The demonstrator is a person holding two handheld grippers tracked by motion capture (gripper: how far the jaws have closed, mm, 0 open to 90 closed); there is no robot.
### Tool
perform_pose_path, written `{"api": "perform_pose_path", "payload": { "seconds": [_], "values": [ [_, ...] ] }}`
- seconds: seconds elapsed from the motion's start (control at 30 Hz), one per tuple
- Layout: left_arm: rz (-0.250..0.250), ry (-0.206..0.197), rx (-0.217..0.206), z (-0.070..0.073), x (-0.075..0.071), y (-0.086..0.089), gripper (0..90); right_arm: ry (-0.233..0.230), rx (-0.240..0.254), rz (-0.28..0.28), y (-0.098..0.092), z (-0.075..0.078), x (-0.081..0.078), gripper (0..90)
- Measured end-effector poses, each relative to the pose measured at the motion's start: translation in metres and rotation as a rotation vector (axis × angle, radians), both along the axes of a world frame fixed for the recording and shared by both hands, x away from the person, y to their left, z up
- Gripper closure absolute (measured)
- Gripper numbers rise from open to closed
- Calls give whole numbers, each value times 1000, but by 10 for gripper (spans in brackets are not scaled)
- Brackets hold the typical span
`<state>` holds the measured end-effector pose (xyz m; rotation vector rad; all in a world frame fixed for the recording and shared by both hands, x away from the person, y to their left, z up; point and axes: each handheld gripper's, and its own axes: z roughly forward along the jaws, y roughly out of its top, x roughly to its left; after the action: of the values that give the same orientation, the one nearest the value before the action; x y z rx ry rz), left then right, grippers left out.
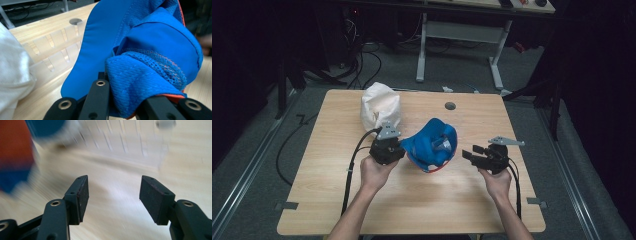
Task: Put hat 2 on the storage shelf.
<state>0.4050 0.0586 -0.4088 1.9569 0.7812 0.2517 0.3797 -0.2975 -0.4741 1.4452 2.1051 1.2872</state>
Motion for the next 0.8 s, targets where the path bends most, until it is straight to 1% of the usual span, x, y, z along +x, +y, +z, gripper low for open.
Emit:
{"api": "perform_pose_path", "payload": {
  "seconds": [0.03,0.07,0.17,0.23,0.27,0.3,0.33,0.4,0.47,0.5,0.57,0.63,0.73,0.8],
  "values": [
    [5,10,-10,3,3,0,856,10,-29,-8,0,-10,-3,407],
    [9,14,-13,4,6,-1,856,16,-47,-16,0,-17,-6,407],
    [28,37,-40,11,16,-1,857,8,-105,-39,0,-33,-12,408],
    [44,45,-59,16,23,0,856,5,-127,-53,0,-40,-15,407],
    [53,58,-72,18,28,1,857,-1,-137,-59,-1,-43,-16,407],
    [61,65,-81,20,31,1,857,-3,-144,-66,-1,-45,-17,407],
    [71,76,-99,21,35,2,857,-6,-142,-75,-2,-47,-18,407],
    [93,106,-132,23,43,5,857,-5,-153,-84,-3,-50,-19,407],
    [115,132,-163,24,50,8,856,-2,-163,-89,-3,-54,-19,408],
    [124,143,-173,24,52,9,857,10,-169,-94,-4,-55,-19,410],
    [148,163,-196,25,57,11,857,7,-162,-102,-4,-55,-19,410],
    [169,190,-232,24,62,13,857,7,-164,-109,-5,-55,-19,409],
    [200,219,-262,23,67,15,857,11,-166,-110,-5,-55,-18,407],
    [222,226,-265,21,70,16,856,14,-170,-110,-5,-55,-18,405]
  ]
}}
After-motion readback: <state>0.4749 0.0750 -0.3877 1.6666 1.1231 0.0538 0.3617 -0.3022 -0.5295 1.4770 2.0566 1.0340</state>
